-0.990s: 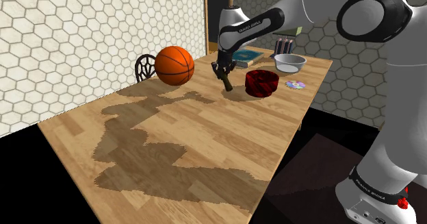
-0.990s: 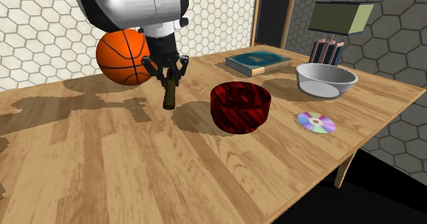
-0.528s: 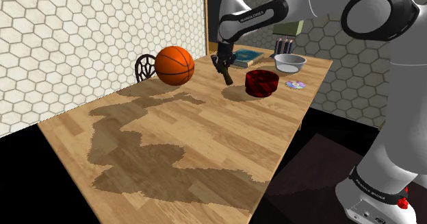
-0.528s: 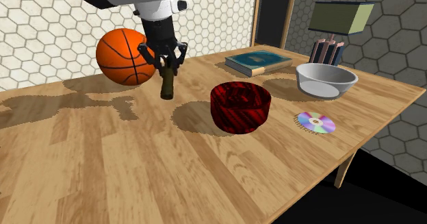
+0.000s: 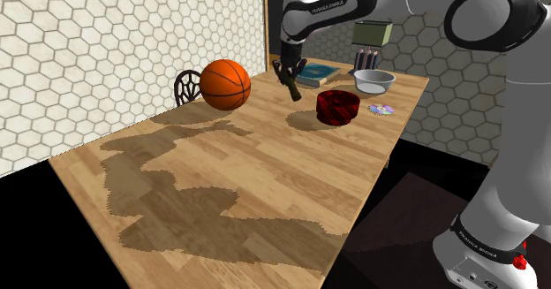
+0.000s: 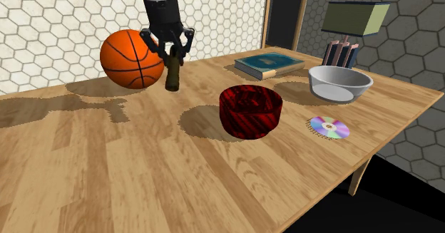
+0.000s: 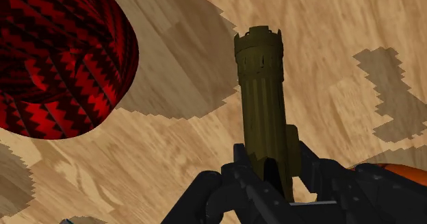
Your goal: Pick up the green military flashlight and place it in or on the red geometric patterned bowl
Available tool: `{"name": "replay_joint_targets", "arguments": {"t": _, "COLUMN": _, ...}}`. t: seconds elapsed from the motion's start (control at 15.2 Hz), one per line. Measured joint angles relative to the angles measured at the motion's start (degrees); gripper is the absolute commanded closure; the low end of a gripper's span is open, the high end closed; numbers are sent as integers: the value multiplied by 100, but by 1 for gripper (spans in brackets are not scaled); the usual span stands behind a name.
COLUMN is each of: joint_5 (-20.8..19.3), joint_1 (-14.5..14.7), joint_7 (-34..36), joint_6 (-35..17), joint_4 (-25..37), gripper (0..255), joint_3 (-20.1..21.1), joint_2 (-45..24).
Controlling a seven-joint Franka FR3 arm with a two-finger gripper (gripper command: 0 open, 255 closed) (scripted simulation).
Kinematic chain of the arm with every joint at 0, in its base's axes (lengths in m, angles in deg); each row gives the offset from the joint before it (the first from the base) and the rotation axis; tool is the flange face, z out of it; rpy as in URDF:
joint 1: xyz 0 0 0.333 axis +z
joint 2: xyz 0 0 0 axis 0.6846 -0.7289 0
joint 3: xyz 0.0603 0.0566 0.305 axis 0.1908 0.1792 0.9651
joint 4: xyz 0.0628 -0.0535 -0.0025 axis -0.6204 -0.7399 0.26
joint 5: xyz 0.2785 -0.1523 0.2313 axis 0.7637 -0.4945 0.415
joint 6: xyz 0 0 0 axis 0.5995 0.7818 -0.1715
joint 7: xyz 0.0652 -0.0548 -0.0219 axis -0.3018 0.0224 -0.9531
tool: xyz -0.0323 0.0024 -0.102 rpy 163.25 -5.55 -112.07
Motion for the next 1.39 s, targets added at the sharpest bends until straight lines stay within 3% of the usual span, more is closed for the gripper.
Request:
{"name": "replay_joint_targets", "arguments": {"t": 0.66, "joint_5": 217, "joint_1": -611, "joint_7": -974, "joint_6": -398, "joint_4": -1446, "gripper": 255, "joint_3": -297, "joint_2": 1105}}
{"name": "replay_joint_targets", "arguments": {"t": 1.12, "joint_5": 423, "joint_1": -1116, "joint_7": -1933, "joint_6": -506, "joint_4": -2019, "gripper": 255, "joint_3": -663, "joint_2": 1599}}
{"name": "replay_joint_targets", "arguments": {"t": 1.39, "joint_5": 462, "joint_1": -1192, "joint_7": -2100, "joint_6": -748, "joint_4": -2286, "gripper": 255, "joint_3": -727, "joint_2": 1621}}
